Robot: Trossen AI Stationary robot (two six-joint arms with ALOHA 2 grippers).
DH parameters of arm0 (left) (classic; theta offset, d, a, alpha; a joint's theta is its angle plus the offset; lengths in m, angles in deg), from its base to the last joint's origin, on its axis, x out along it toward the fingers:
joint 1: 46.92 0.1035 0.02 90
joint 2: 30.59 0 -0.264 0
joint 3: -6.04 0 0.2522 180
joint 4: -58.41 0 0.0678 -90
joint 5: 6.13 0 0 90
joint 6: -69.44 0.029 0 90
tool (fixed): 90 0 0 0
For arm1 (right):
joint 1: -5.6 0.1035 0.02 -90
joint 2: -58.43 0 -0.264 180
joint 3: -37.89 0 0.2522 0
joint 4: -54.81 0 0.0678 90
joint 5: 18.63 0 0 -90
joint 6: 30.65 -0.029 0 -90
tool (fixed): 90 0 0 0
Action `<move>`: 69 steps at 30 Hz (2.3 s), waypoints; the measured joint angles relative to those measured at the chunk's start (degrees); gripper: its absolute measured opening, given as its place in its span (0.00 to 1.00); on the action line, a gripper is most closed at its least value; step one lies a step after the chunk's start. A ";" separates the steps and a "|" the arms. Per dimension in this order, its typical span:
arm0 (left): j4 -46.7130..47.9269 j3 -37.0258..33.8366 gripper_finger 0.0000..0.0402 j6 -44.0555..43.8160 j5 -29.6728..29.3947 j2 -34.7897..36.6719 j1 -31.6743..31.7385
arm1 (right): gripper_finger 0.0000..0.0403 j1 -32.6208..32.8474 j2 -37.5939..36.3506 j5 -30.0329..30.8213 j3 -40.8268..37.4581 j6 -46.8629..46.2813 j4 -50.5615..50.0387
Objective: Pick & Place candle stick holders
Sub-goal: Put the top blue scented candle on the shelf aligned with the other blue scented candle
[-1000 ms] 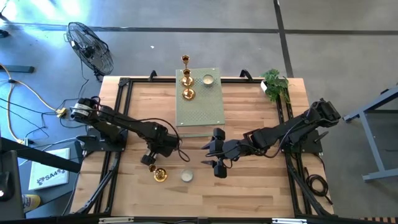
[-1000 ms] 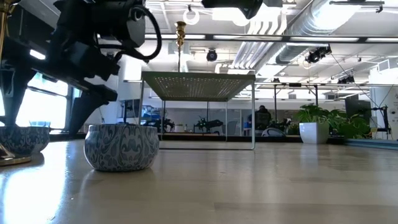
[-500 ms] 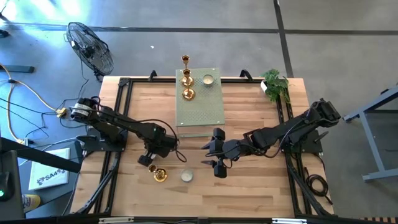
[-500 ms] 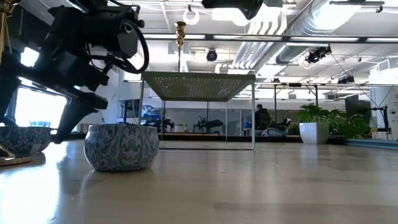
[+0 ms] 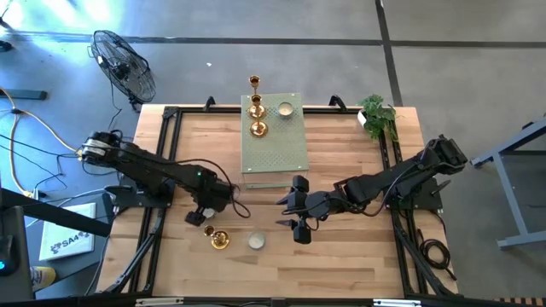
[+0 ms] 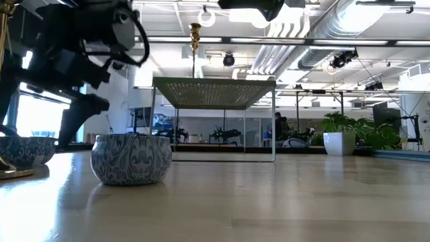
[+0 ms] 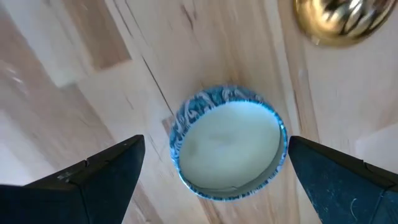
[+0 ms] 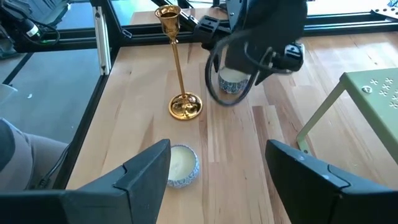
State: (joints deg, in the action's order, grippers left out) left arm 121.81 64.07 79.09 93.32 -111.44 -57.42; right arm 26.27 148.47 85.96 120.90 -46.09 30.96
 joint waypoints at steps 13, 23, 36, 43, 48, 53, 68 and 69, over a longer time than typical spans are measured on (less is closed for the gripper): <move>-2.54 -1.67 0.97 -2.61 -2.07 5.32 -2.41 | 0.64 0.00 0.00 0.25 0.00 -0.09 0.07; -3.14 -2.07 0.97 -10.23 -5.69 5.15 -3.91 | 0.64 0.00 0.00 0.25 0.00 -0.11 0.04; -3.67 -2.99 0.97 -12.81 -4.73 4.37 -3.89 | 0.64 0.00 0.00 0.24 0.00 -0.15 0.04; -4.72 -3.04 0.97 -12.55 -3.59 1.95 -3.90 | 0.64 0.00 0.00 0.24 0.00 -0.15 0.02; -9.29 -6.06 0.97 -12.52 -2.07 1.89 -3.78 | 0.64 0.00 0.00 0.24 0.00 -0.17 0.02; -10.38 -7.12 0.97 -12.55 -1.29 2.00 -3.77 | 0.64 0.00 0.00 0.24 0.00 -0.16 0.13; -10.85 -7.23 0.97 -12.93 -1.42 1.96 -3.78 | 0.64 0.00 0.00 0.24 0.00 -0.02 1.12; -10.85 -7.23 0.97 -12.93 -1.42 1.93 -3.78 | 0.64 0.00 0.00 0.24 0.00 0.00 1.12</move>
State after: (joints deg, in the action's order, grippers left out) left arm 110.96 56.84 66.16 91.90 -109.50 -61.20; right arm 26.27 148.47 86.20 120.90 -46.09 32.08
